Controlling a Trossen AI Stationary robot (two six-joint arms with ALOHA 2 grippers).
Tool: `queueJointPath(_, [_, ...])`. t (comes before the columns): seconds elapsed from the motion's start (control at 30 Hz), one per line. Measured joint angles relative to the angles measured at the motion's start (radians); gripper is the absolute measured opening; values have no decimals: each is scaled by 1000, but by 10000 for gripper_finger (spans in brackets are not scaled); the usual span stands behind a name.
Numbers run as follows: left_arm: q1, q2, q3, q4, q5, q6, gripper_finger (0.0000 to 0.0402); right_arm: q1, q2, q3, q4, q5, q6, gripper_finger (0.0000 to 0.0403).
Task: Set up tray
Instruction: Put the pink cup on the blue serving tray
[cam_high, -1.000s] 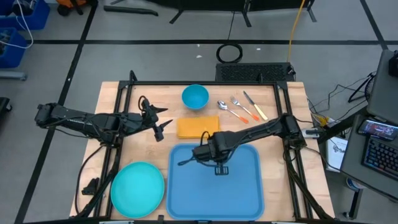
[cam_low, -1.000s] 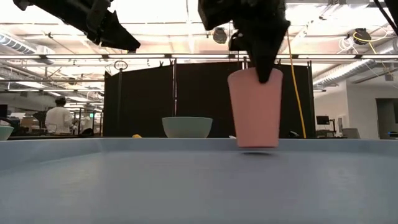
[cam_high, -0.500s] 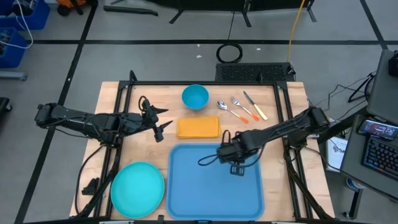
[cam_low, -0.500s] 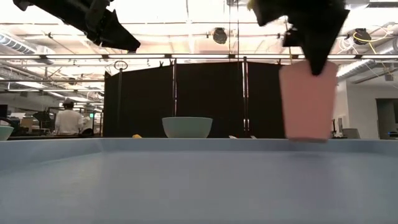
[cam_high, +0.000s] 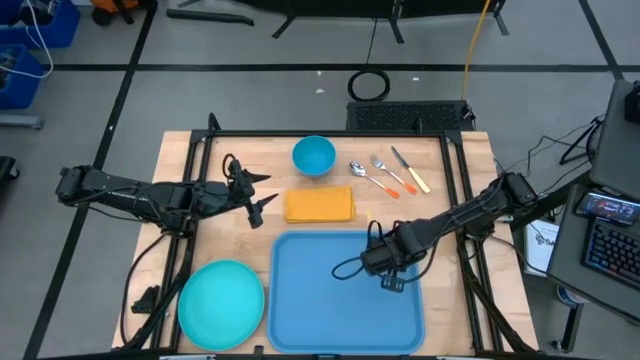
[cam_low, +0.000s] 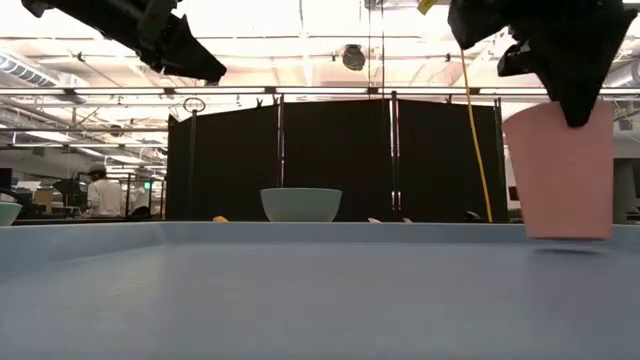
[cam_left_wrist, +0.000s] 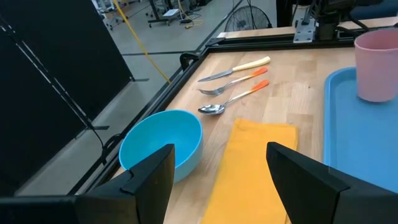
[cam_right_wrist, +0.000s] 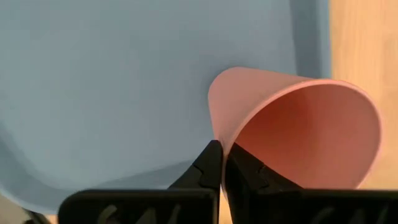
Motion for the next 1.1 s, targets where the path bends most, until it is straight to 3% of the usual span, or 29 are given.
queueJointPath(0.83, [0,0,0,0,1,-1,255,-2,-1,-69,64,-21,10,0])
queueJointPath(1.1, [0,0,0,0,1,-1,255,-3,0,-71,70,-49,20,21])
